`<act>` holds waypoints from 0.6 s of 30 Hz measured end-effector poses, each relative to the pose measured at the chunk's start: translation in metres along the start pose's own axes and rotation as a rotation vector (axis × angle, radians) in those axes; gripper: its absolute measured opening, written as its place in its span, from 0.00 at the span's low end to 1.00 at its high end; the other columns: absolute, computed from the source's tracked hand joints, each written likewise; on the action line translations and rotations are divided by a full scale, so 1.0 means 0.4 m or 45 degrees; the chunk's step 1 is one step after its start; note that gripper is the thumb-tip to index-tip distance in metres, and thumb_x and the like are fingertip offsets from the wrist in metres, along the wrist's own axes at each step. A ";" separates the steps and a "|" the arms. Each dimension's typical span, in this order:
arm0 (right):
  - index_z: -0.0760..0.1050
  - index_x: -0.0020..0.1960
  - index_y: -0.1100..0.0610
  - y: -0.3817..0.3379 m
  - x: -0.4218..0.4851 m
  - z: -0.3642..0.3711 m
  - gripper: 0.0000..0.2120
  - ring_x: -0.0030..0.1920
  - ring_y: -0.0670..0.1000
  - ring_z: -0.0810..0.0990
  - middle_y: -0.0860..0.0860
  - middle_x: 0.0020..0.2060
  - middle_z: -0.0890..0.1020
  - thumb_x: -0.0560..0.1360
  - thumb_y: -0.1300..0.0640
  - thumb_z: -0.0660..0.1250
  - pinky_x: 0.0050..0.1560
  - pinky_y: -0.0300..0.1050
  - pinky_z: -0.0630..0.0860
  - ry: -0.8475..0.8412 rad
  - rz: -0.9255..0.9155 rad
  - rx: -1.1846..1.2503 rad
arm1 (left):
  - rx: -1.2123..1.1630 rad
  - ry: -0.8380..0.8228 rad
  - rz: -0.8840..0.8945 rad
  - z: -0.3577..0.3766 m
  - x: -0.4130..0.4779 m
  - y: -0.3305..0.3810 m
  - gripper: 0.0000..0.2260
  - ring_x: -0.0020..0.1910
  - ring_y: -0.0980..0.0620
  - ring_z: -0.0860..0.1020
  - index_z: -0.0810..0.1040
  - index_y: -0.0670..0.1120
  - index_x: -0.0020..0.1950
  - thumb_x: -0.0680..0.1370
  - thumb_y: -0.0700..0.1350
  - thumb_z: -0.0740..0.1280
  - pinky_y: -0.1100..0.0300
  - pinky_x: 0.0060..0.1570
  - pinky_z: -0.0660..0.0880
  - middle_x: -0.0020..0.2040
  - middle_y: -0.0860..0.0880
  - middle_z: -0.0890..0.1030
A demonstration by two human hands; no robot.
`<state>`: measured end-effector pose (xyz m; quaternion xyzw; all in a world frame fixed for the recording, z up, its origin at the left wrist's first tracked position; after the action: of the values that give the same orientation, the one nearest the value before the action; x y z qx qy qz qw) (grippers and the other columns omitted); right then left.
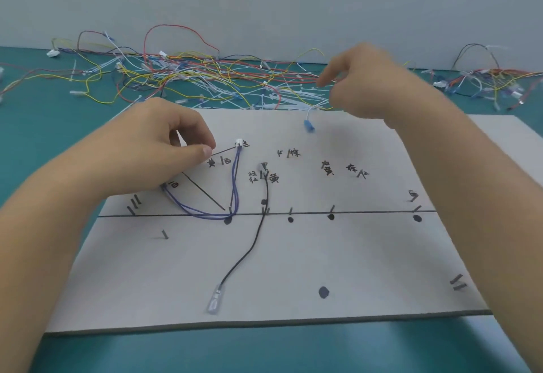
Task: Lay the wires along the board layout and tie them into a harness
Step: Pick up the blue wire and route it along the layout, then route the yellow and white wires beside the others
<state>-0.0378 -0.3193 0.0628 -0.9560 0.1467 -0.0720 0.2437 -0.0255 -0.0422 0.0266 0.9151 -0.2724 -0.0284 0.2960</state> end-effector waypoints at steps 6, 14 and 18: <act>0.84 0.59 0.51 0.088 0.129 0.067 0.21 0.40 0.53 0.75 0.51 0.45 0.81 0.74 0.68 0.63 0.46 0.42 0.70 0.036 0.011 -0.262 | -0.020 0.014 -0.016 -0.002 0.004 -0.014 0.05 0.23 0.61 0.72 0.84 0.57 0.43 0.77 0.47 0.73 0.61 0.32 0.70 0.32 0.63 0.80; 0.83 0.48 0.51 0.125 0.150 0.050 0.09 0.45 0.58 0.79 0.54 0.42 0.81 0.76 0.62 0.66 0.49 0.48 0.78 0.226 -0.020 -0.151 | -0.030 0.015 -0.037 0.004 0.008 -0.022 0.04 0.28 0.60 0.73 0.84 0.56 0.44 0.77 0.47 0.72 0.60 0.34 0.69 0.37 0.63 0.81; 0.78 0.48 0.52 0.150 0.124 -0.020 0.07 0.48 0.59 0.80 0.54 0.46 0.83 0.78 0.61 0.63 0.47 0.48 0.77 0.480 0.031 0.070 | -0.043 0.061 -0.033 -0.004 0.007 -0.024 0.05 0.27 0.60 0.72 0.84 0.56 0.45 0.78 0.46 0.72 0.61 0.33 0.68 0.37 0.64 0.80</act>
<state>-0.0072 -0.3886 0.0437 -0.9166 0.1992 -0.2510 0.2389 -0.0181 -0.0366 0.0228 0.9138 -0.2526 -0.0149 0.3176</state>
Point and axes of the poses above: each hand's wrist, its own x-axis towards the middle knuckle, its own z-axis out of the palm, y = z × x, the point moved 10 cm from there along x, towards the middle knuckle
